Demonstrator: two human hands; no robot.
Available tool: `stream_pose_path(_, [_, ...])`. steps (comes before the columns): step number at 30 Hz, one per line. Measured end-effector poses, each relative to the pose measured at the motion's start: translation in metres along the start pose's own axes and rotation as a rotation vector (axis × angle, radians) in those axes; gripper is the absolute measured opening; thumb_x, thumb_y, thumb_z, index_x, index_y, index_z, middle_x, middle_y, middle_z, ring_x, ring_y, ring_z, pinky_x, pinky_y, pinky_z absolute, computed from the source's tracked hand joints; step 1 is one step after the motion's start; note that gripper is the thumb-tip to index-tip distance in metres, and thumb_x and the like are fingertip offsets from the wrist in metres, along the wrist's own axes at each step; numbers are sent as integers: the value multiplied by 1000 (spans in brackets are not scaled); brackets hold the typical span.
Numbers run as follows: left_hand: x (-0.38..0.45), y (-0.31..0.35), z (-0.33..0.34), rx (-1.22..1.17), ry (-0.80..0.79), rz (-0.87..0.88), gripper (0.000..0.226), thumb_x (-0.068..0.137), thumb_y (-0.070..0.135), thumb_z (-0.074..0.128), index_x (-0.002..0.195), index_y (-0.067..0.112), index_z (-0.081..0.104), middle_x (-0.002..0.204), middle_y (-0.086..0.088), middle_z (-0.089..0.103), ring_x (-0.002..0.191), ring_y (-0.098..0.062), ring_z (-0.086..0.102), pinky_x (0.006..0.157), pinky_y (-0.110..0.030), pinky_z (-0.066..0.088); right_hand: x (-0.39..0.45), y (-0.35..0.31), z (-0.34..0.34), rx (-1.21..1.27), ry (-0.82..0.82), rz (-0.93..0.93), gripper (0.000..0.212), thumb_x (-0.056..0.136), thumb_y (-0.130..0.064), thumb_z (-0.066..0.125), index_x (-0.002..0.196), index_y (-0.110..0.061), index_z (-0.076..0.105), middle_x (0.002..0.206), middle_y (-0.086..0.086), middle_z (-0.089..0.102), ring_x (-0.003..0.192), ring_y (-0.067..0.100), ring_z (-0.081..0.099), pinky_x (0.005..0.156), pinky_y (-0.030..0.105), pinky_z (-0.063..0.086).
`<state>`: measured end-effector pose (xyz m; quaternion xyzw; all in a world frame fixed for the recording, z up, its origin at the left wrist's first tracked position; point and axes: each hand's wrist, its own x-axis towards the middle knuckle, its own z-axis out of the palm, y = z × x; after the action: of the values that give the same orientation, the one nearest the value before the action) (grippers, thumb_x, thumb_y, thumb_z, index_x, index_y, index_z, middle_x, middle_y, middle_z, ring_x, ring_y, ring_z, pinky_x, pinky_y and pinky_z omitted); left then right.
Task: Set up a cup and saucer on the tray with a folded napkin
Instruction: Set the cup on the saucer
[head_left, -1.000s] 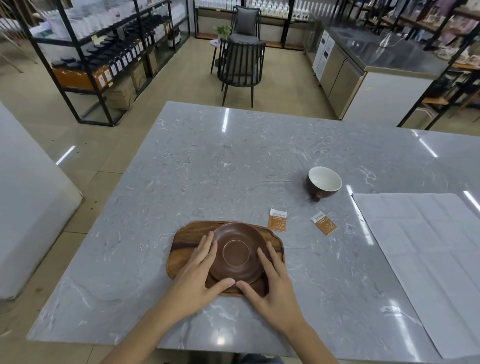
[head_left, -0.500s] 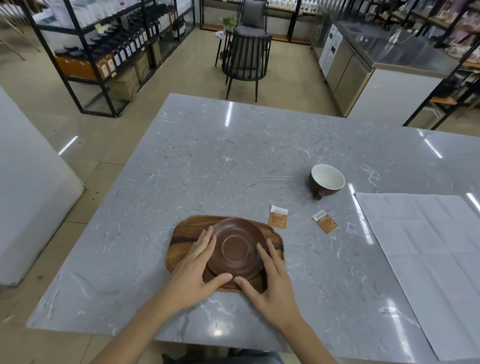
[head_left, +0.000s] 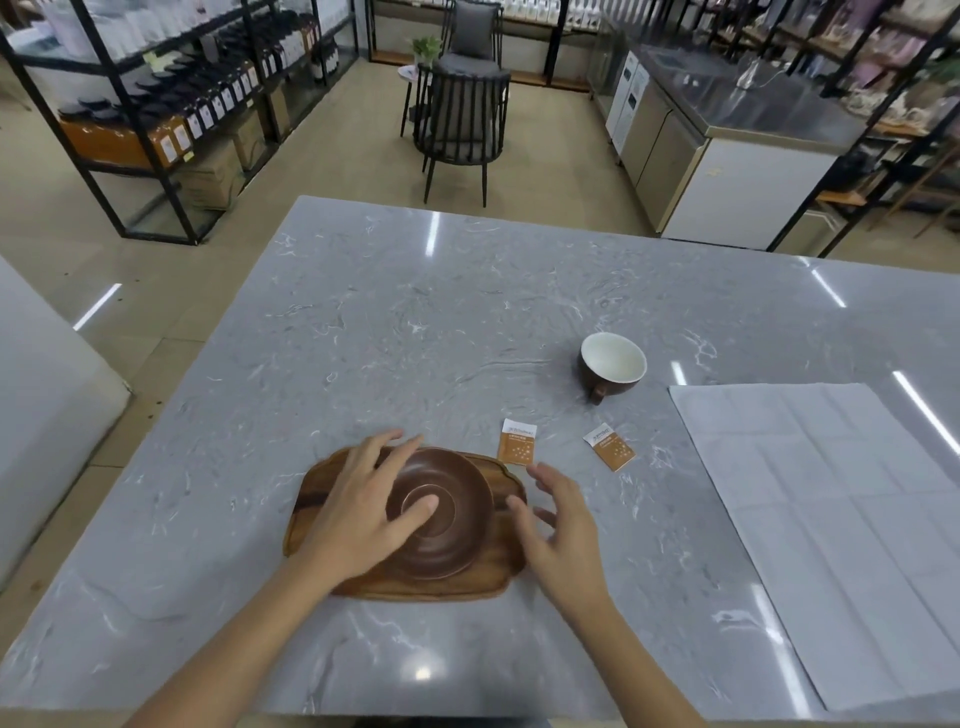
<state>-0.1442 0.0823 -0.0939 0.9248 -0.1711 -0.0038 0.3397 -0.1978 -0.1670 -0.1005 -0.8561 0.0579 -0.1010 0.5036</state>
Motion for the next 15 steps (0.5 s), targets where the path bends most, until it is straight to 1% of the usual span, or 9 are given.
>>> stream_pose_path(1, [14, 4, -1, -6, -11, 20, 75, 87, 67, 49, 152, 31, 37, 155, 8, 33, 144, -10, 28, 116, -34, 30, 11, 1, -9, 39, 39, 51, 35, 94, -26, 71, 127, -32, 60, 130, -9, 61, 115, -4, 60, 88, 18, 56])
stream_pose_path(2, [29, 9, 0, -16, -21, 40, 74, 88, 65, 50, 152, 31, 37, 156, 9, 33, 145, -8, 27, 115, -32, 29, 22, 3, -17, 75, 77, 109, 31, 95, -24, 70, 124, -30, 61, 126, -8, 65, 109, -6, 63, 83, 15, 56])
stream_pose_path(3, [44, 15, 1, -35, -37, 56, 73, 89, 61, 53, 152, 30, 38, 155, 11, 33, 145, -6, 26, 115, -30, 28, 34, 5, -25, 124, 111, 179, 27, 96, -23, 68, 122, -28, 63, 121, -7, 68, 104, -4, 65, 82, 16, 57])
stream_pose_path(5, [77, 27, 6, -88, -82, 75, 68, 92, 49, 62, 152, 26, 39, 155, 11, 36, 143, -4, 28, 118, -30, 27, 57, 8, -41, 306, 151, 338, 22, 99, -20, 63, 120, -25, 65, 110, -2, 73, 100, 8, 72, 76, 23, 61])
stream_pose_path(7, [109, 37, 13, -119, -135, 80, 65, 94, 41, 65, 152, 24, 40, 154, 8, 39, 142, -7, 33, 117, -28, 27, 79, 11, -54, 453, 151, 441, 24, 99, -18, 60, 123, -21, 63, 102, 1, 77, 93, 14, 76, 67, 23, 61])
stream_pose_path(9, [139, 46, 19, -135, -190, 80, 64, 94, 38, 66, 152, 24, 41, 153, 6, 42, 142, -10, 37, 116, -27, 28, 99, 15, -65, 549, 134, 522, 27, 100, -19, 58, 127, -19, 60, 104, 4, 79, 92, 15, 77, 68, 26, 62])
stream_pose_path(11, [168, 51, 26, -160, -236, 59, 64, 94, 34, 66, 152, 24, 41, 152, 3, 45, 140, -14, 42, 116, -32, 33, 117, 20, -72, 658, 119, 606, 27, 101, -23, 57, 128, -18, 59, 108, 10, 78, 97, 21, 77, 71, 29, 63])
stream_pose_path(13, [193, 56, 33, -214, -278, 6, 62, 95, 32, 66, 152, 26, 41, 151, 3, 47, 137, -14, 46, 114, -34, 38, 132, 26, -77, 755, 94, 670, 28, 102, -25, 58, 129, -18, 58, 110, 13, 78, 101, 25, 76, 72, 30, 63])
stream_pose_path(15, [218, 63, 41, -312, -310, -71, 61, 95, 31, 66, 151, 27, 42, 150, 4, 49, 133, -13, 49, 111, -32, 40, 146, 30, -79, 826, 51, 728, 30, 101, -30, 58, 128, -16, 61, 108, 11, 79, 100, 24, 77, 69, 29, 63])
